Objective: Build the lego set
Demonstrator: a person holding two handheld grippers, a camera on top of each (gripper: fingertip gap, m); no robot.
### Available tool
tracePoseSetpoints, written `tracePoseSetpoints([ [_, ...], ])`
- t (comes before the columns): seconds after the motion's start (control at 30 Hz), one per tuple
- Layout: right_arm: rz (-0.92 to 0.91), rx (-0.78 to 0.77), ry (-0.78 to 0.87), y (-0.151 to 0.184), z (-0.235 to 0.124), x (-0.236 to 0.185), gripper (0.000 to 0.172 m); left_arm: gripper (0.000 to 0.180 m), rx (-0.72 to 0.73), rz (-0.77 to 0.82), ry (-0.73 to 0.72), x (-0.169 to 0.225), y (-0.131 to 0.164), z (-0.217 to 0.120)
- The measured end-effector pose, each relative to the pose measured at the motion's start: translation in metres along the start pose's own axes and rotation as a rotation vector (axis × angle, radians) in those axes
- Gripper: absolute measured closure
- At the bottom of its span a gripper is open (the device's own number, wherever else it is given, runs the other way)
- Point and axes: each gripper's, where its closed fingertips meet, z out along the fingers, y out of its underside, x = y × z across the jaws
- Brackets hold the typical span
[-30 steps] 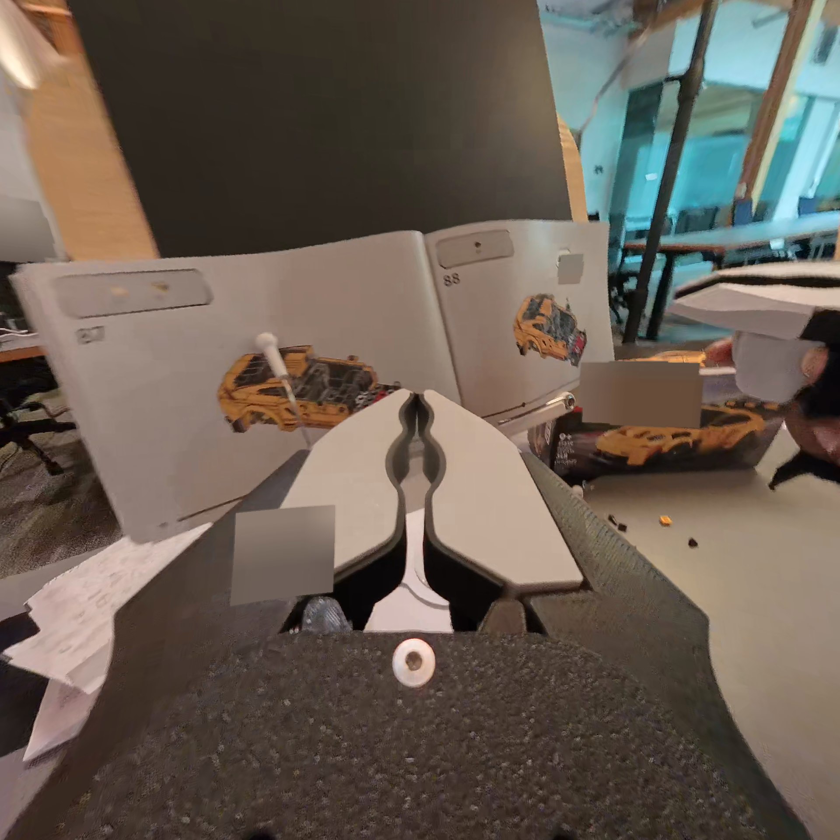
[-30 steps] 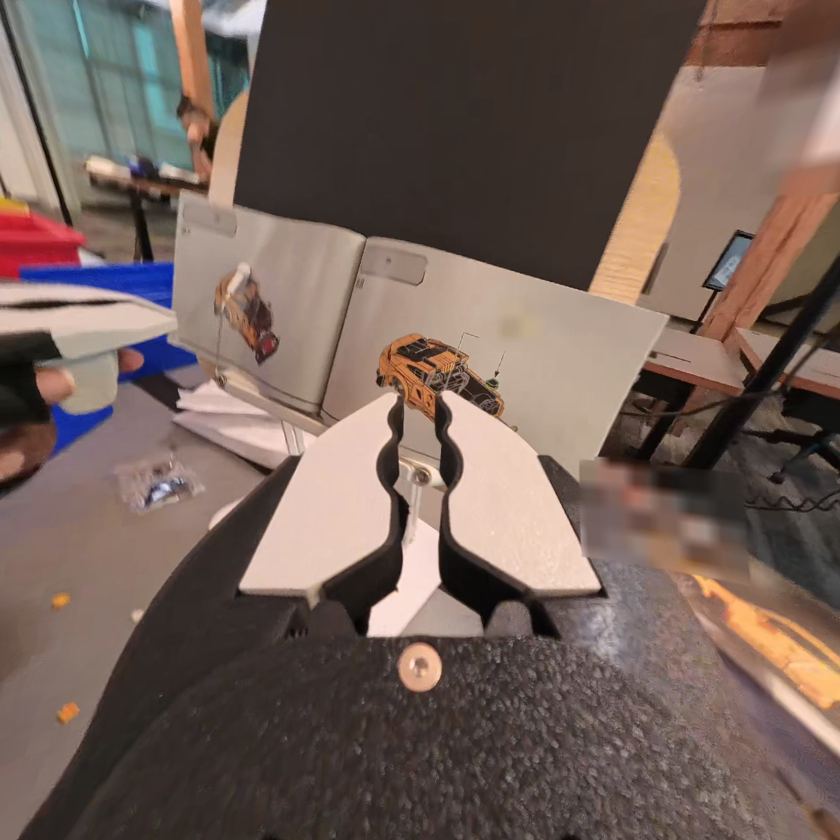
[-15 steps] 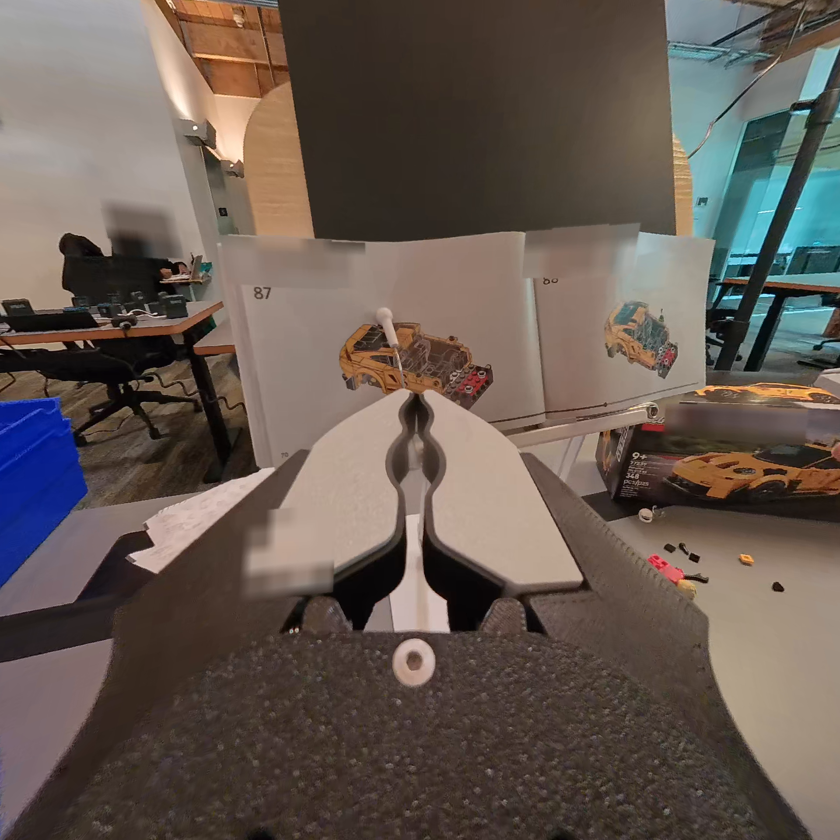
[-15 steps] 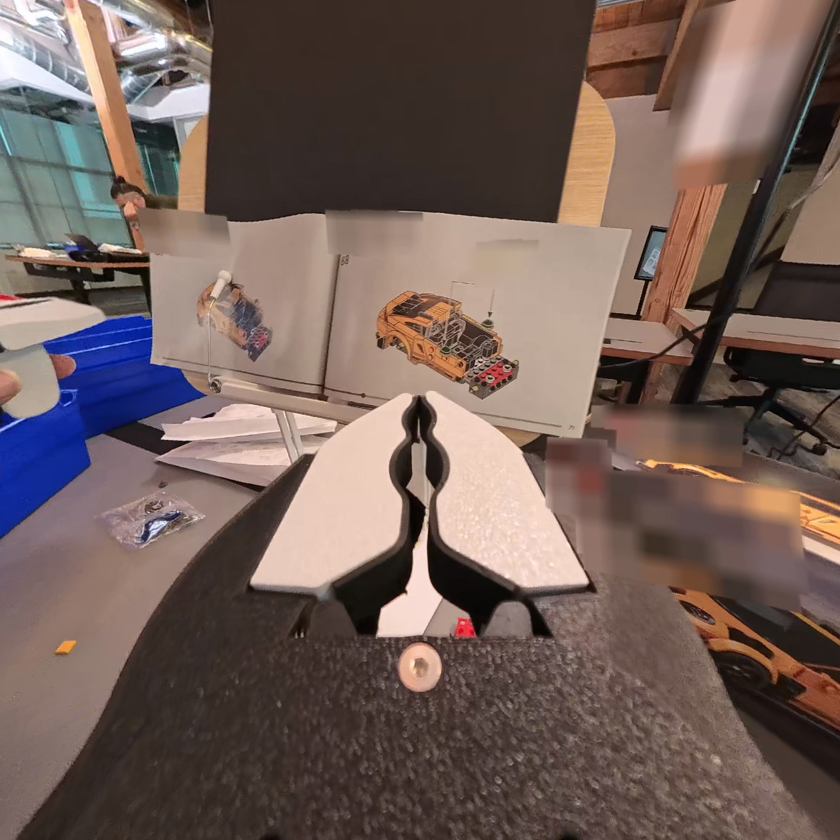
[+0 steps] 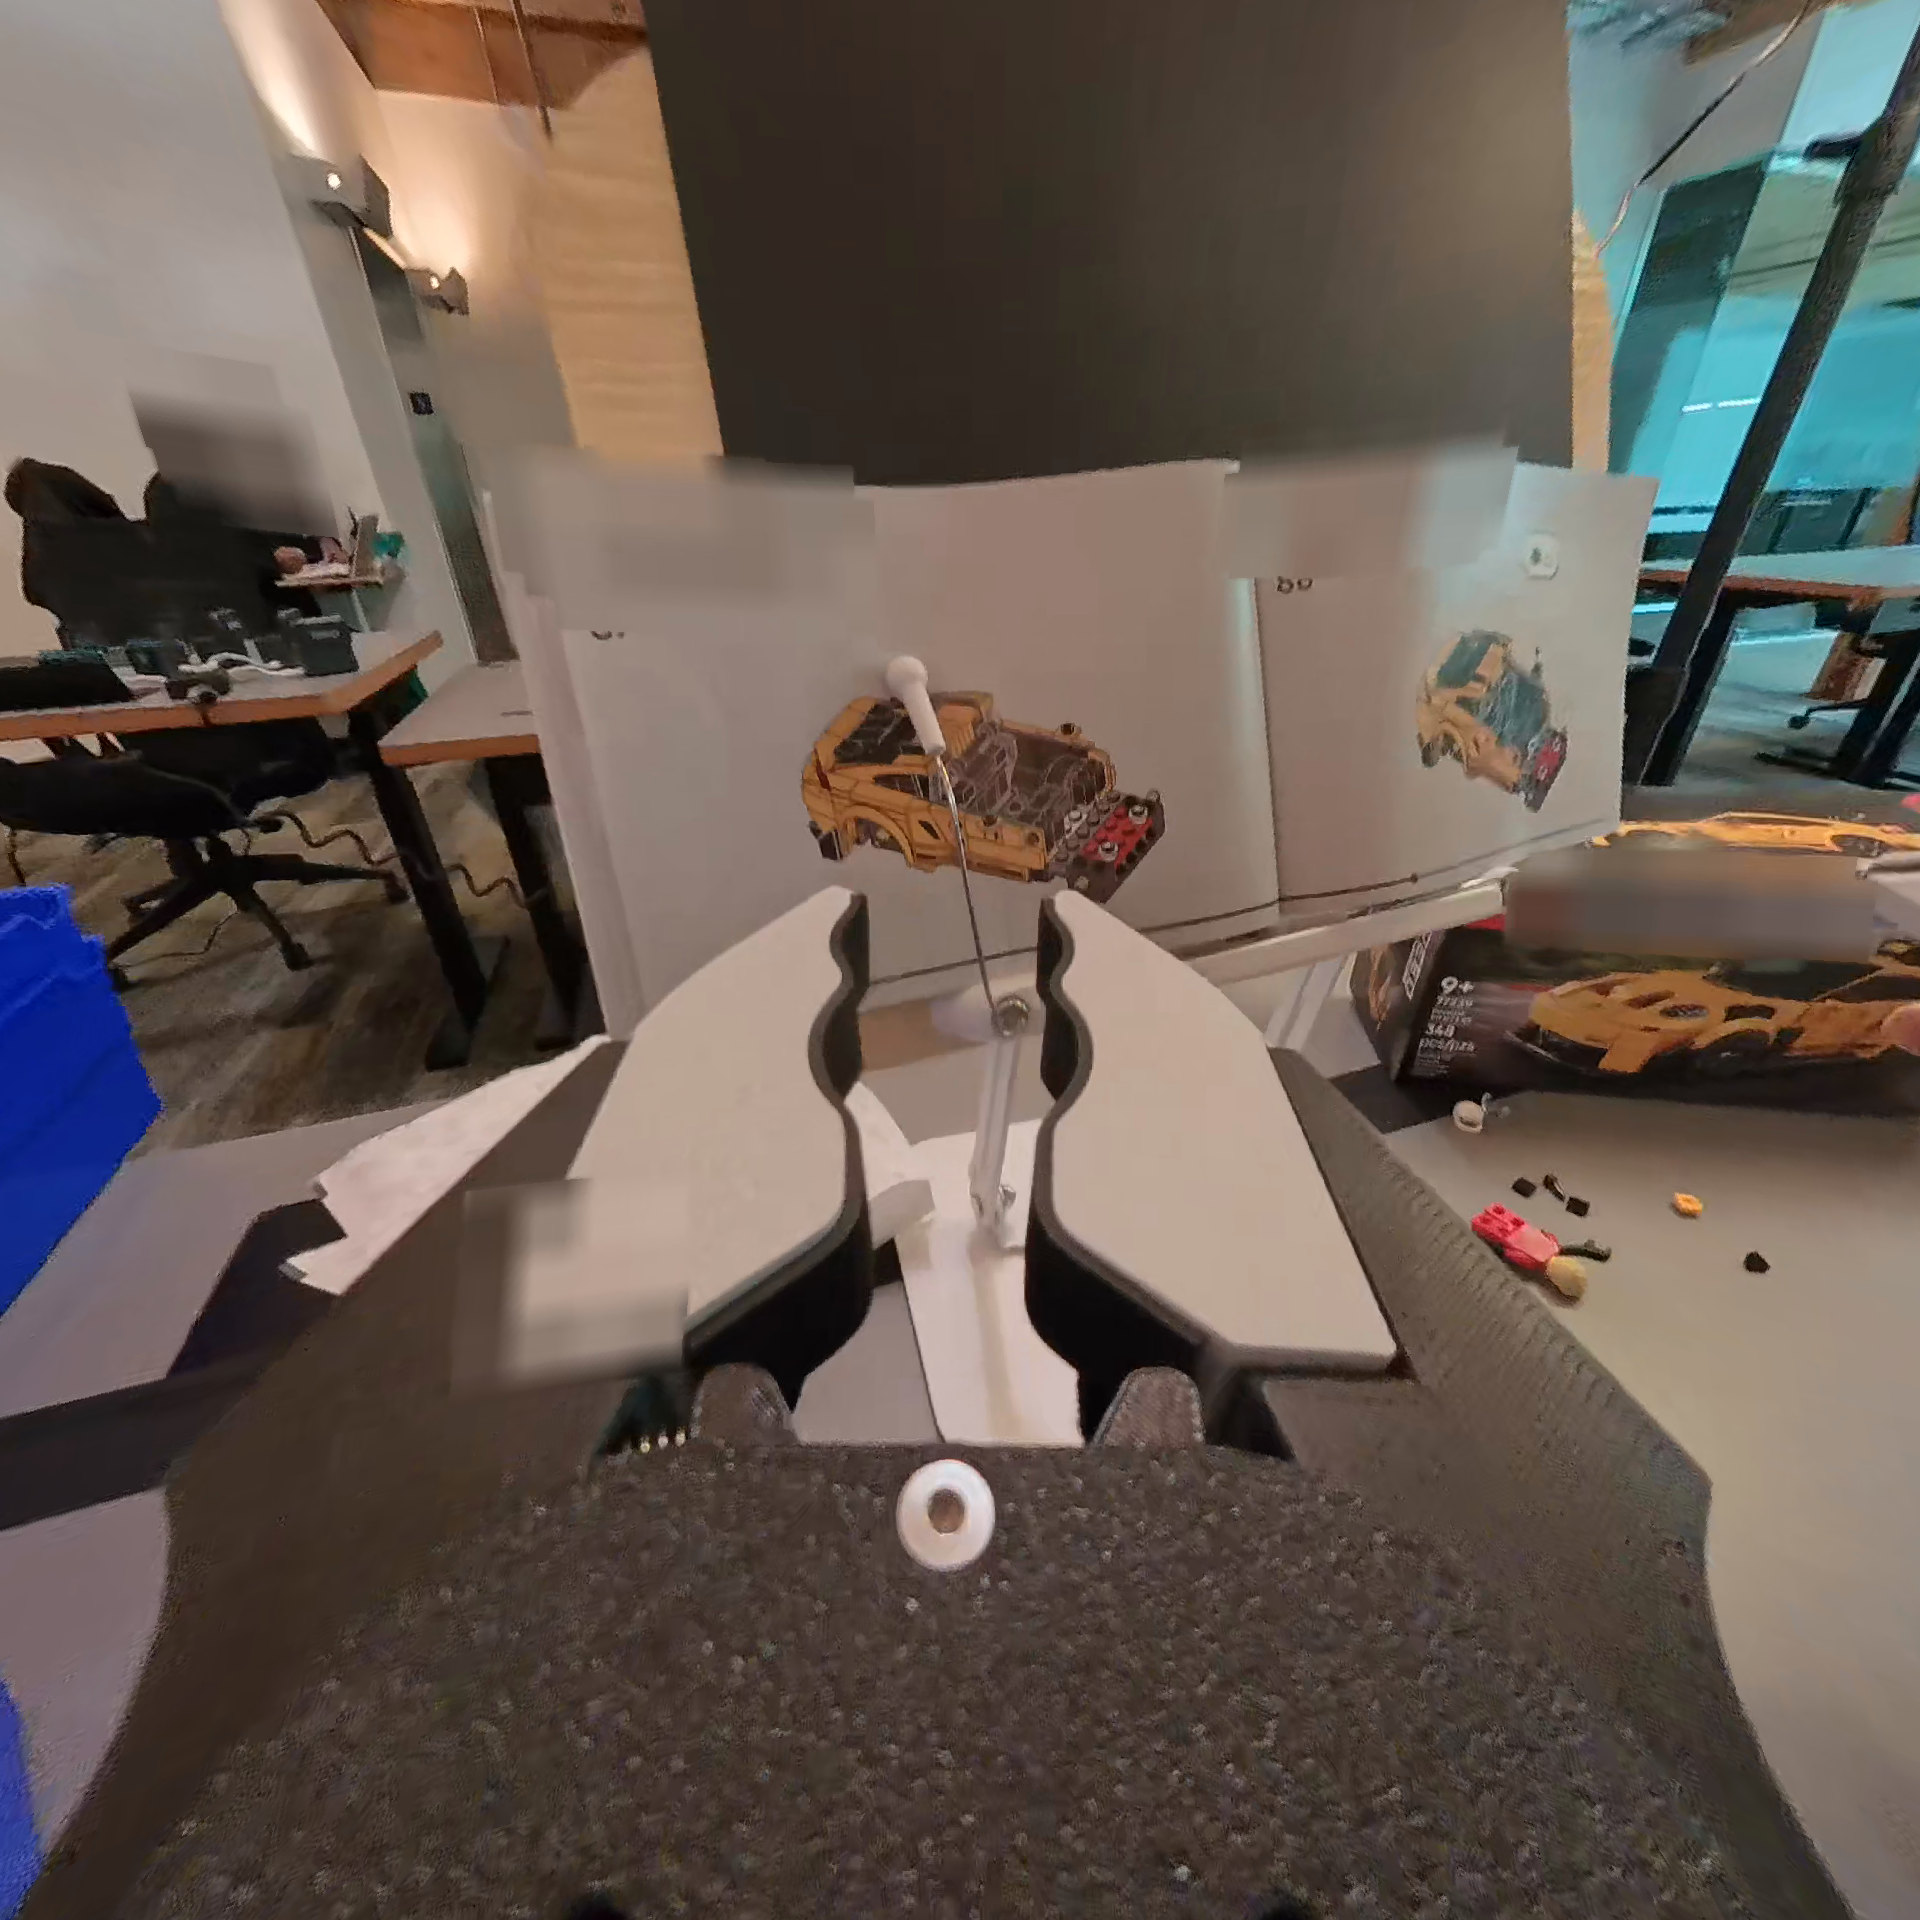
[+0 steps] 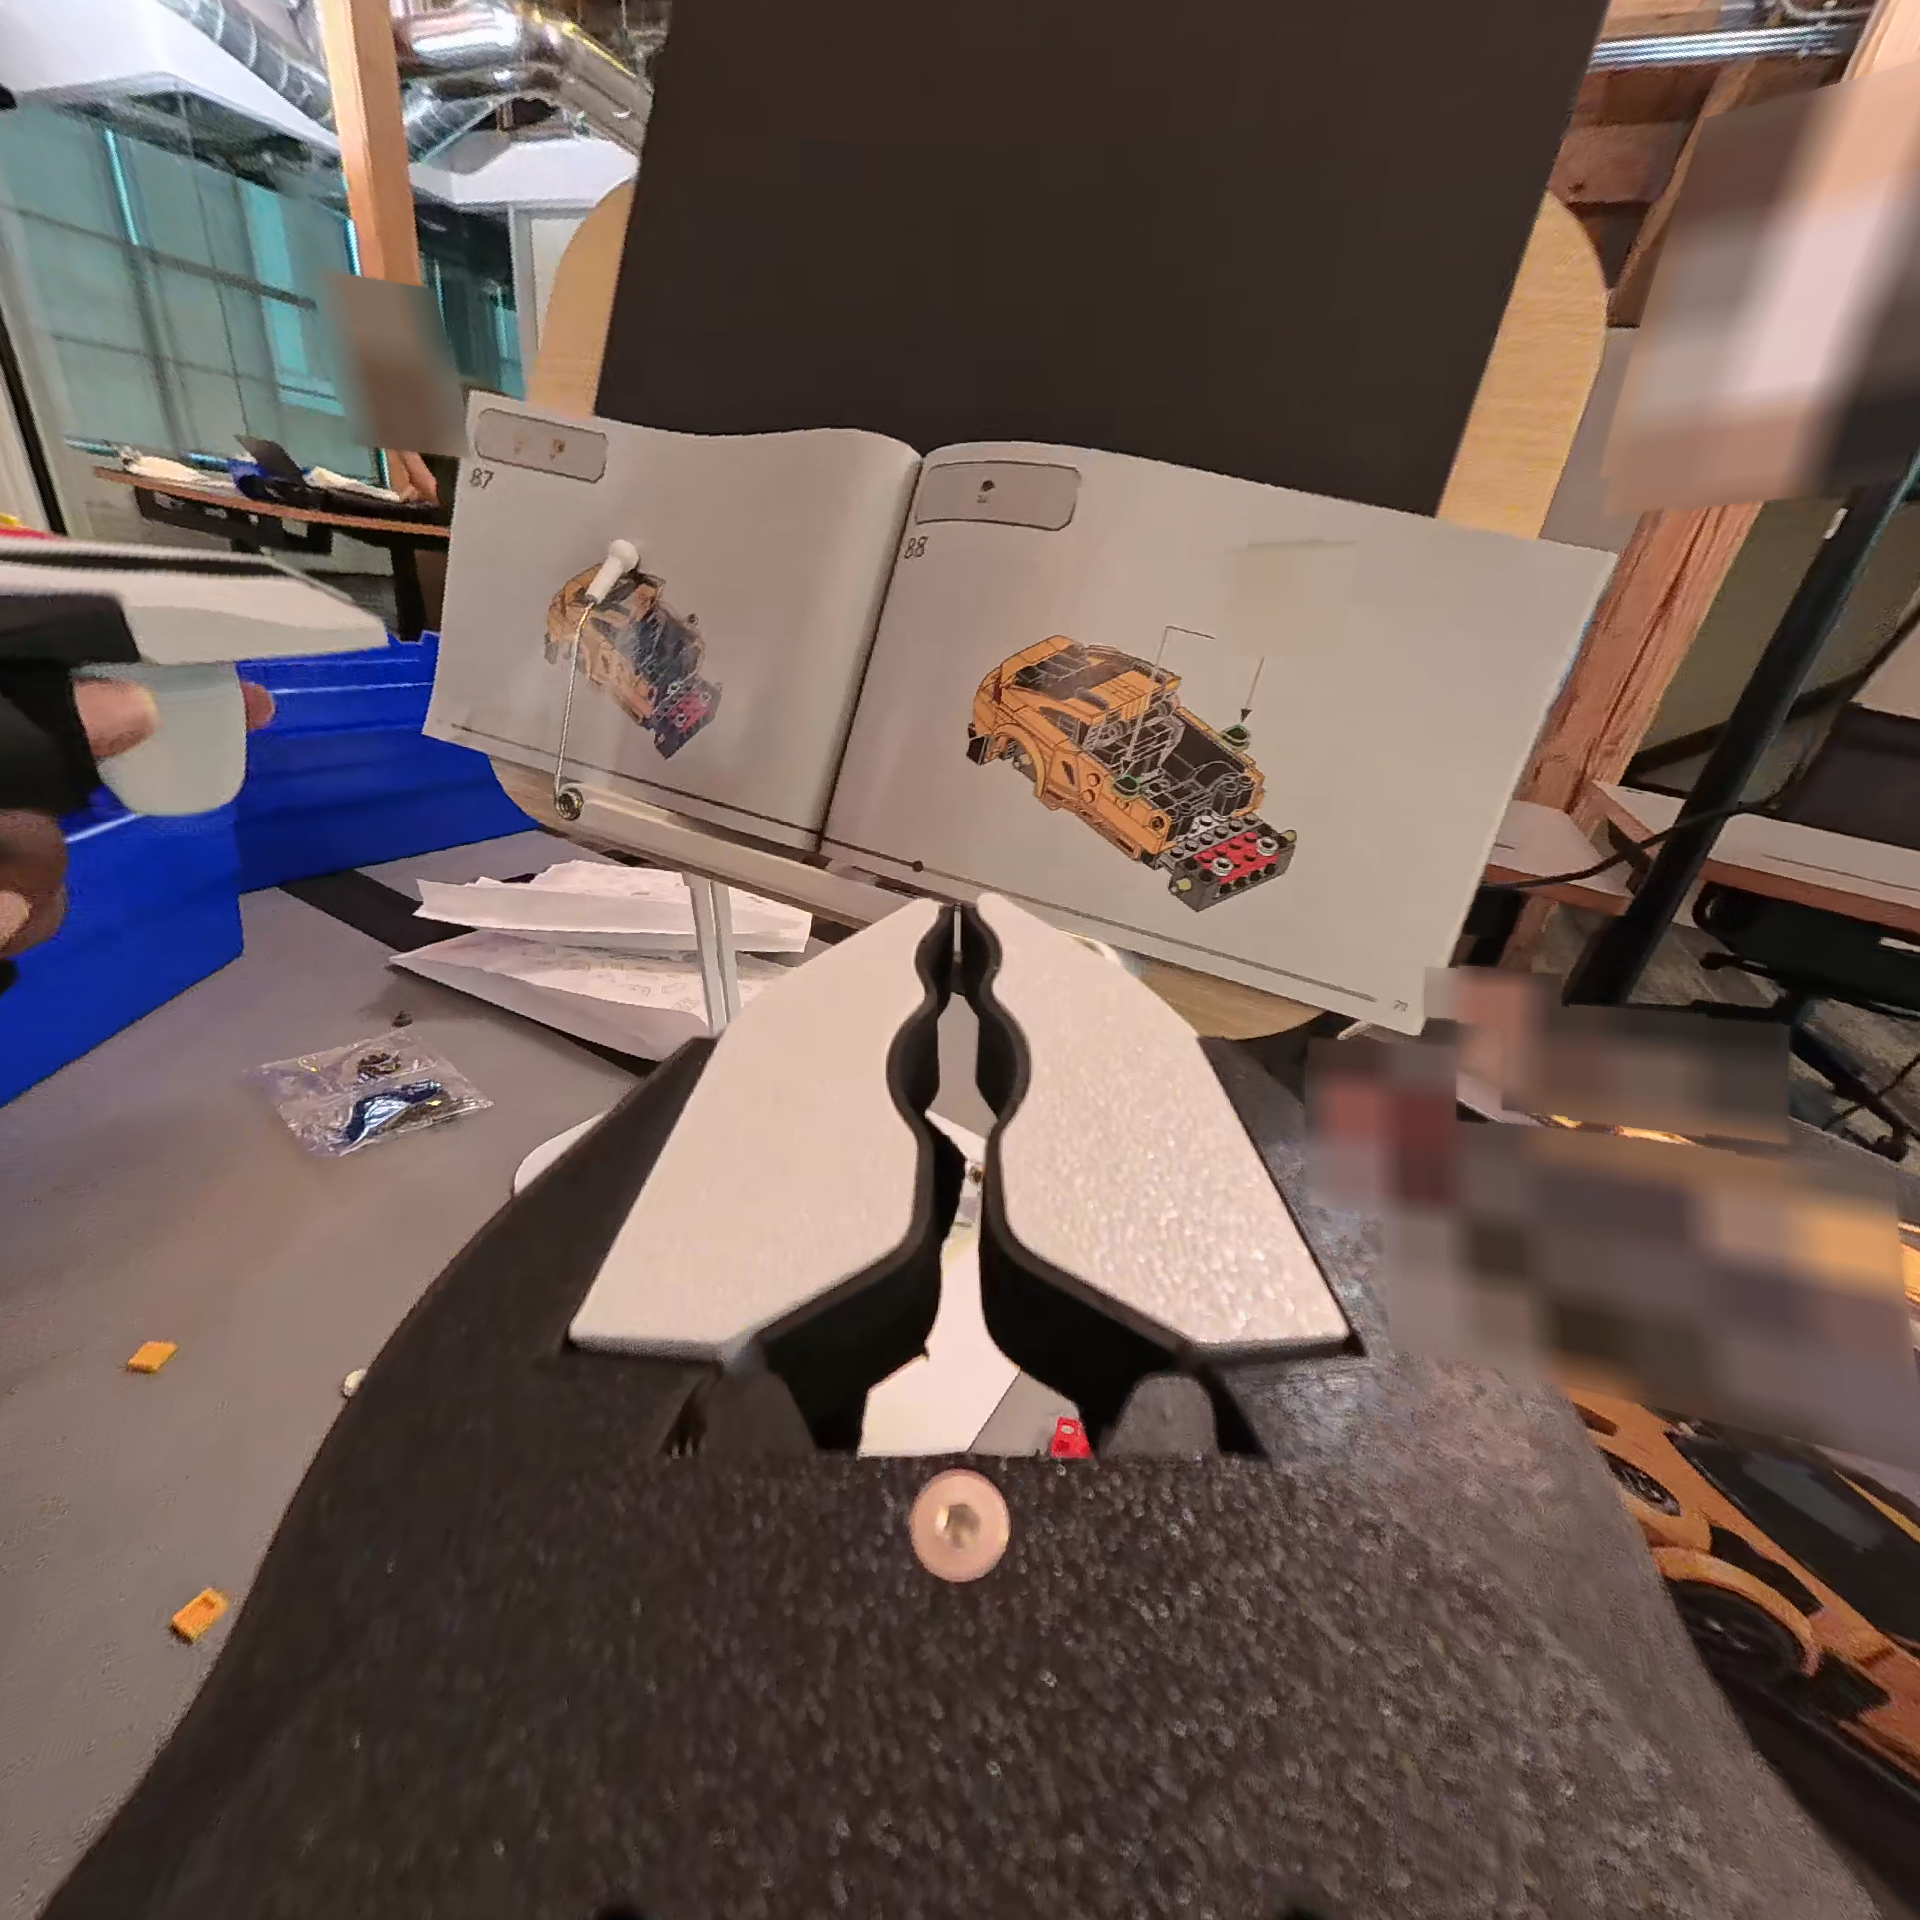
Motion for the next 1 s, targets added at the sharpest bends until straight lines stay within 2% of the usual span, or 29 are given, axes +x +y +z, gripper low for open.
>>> tracePoseSetpoints([
  [0.07, -0.010, 0.004, -0.007, 0.000, 0.000, -0.002, 0.171, 0.152, 0.026, 0.038, -0.025, -0.005, -0.009, -0.001],
  [0.17, 0.004, 0.003, -0.014, 0.002, 0.002, -0.004, 0.171, 0.178, 0.077, 0.091, -0.071, -0.012, -0.031, 0.001],
  [0.2, 0.006, -0.003, -0.019, 0.004, 0.003, -0.005, 0.171, 0.180, 0.087, 0.107, -0.087, -0.016, -0.036, 0.002],
  [0.5, -0.023, -0.010, -0.025, 0.006, 0.004, -0.007, 0.171, 0.180, 0.146, 0.140, -0.191, -0.051, -0.066, 0.024],
  [0.67, -0.026, -0.042, -0.038, 0.018, 0.007, -0.009, 0.170, 0.180, 0.115, 0.107, -0.148, -0.053, -0.058, 0.024],
  [0.8, -0.052, -0.032, -0.039, 0.015, 0.006, -0.010, 0.170, 0.180, -0.076, 0.169, 0.069, -0.018, -0.037, 0.025],
  [0.9, -0.050, -0.018, -0.028, 0.008, 0.002, -0.002, 0.170, 0.180, -0.323, 0.284, 0.242, 0.012, -0.003, 0.009],
  [1.0, -0.051, -0.012, -0.018, 0.001, -0.005, 0.008, 0.171, 0.175, -0.642, 0.350, 0.385, 0.032, 0.049, -0.024],
])
